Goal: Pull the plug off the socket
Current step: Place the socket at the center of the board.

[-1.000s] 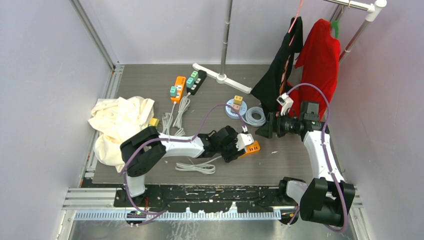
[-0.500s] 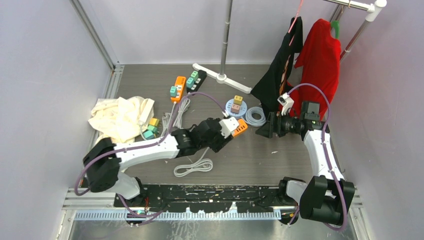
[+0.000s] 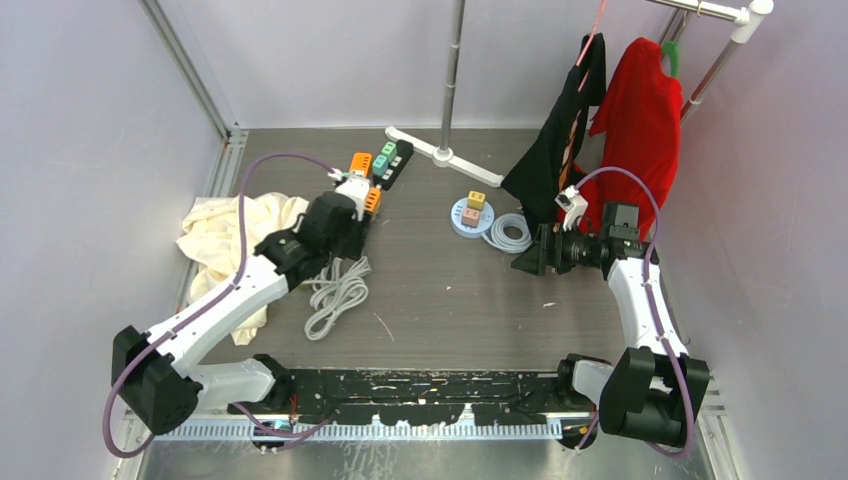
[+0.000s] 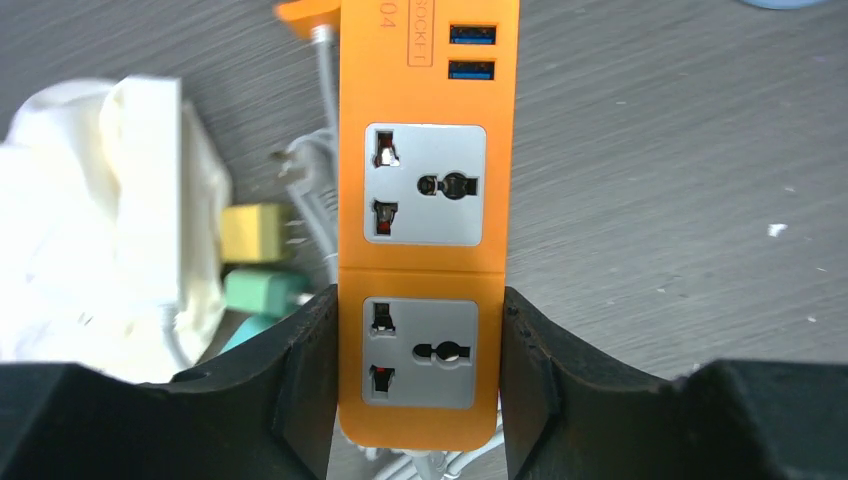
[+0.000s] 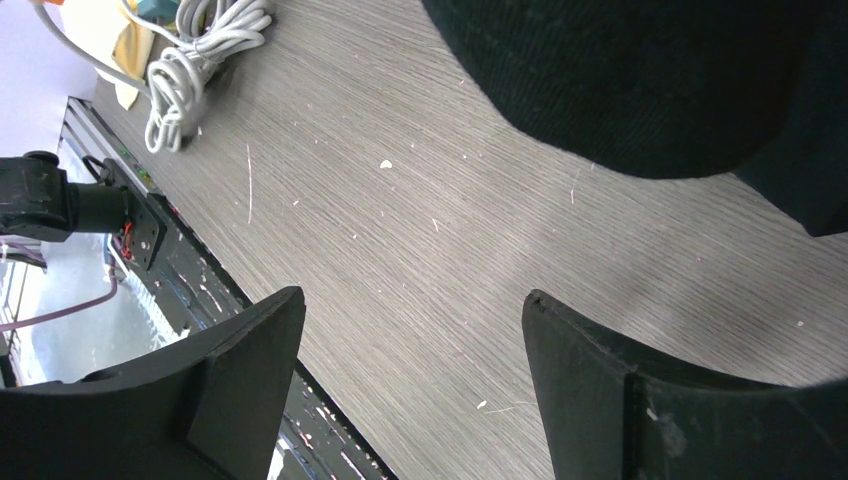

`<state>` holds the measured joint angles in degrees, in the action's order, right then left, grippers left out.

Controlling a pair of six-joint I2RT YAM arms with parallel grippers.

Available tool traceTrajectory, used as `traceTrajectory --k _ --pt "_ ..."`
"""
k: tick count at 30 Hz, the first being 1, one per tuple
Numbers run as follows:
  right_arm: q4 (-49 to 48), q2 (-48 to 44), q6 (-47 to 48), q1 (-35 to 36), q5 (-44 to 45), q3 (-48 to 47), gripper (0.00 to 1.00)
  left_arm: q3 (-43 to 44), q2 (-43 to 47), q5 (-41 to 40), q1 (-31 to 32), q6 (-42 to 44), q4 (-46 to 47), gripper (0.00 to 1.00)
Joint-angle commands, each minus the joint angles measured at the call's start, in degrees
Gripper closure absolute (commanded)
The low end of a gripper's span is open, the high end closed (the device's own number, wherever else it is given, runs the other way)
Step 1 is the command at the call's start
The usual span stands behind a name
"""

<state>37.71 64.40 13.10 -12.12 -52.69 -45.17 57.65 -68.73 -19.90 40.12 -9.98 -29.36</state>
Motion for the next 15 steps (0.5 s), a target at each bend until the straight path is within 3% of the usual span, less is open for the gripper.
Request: traceTrajectory --k 1,6,15 --pt "-1.8 -0.2 -0.3 -0.3 -1.5 -0.4 0.16 3.3 3.3 -1.7 -5.5 -0.7 -5.2 1.00" --pt "-1.9 0.1 -0.4 -0.3 -1.7 -0.5 0.16 5.7 0.7 -0.9 -11.4 0.2 -9.8 1.00" --pt "-1.8 0.1 -0.4 -0.3 -1.5 -0.6 0.16 8.1 -2.8 1.3 -16.9 4.2 -9.6 1.00"
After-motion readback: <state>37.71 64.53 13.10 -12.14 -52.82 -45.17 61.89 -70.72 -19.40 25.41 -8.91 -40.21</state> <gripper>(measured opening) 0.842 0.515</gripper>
